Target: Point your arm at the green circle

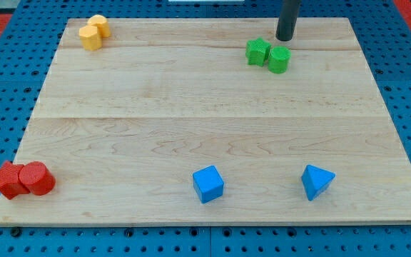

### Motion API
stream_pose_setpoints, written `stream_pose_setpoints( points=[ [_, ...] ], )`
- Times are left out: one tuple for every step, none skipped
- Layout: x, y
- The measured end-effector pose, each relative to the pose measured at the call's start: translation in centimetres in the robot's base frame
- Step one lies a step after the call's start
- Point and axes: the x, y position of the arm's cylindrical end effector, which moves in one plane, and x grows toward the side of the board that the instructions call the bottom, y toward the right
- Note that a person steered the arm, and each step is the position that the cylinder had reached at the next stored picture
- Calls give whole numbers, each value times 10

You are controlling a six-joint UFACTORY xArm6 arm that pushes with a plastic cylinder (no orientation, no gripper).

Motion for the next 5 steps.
stream_pose_setpoints(
  points=[
    [0, 0],
    [1, 7],
    [1, 8],
    [-3, 3],
    [-10, -29]
  ],
)
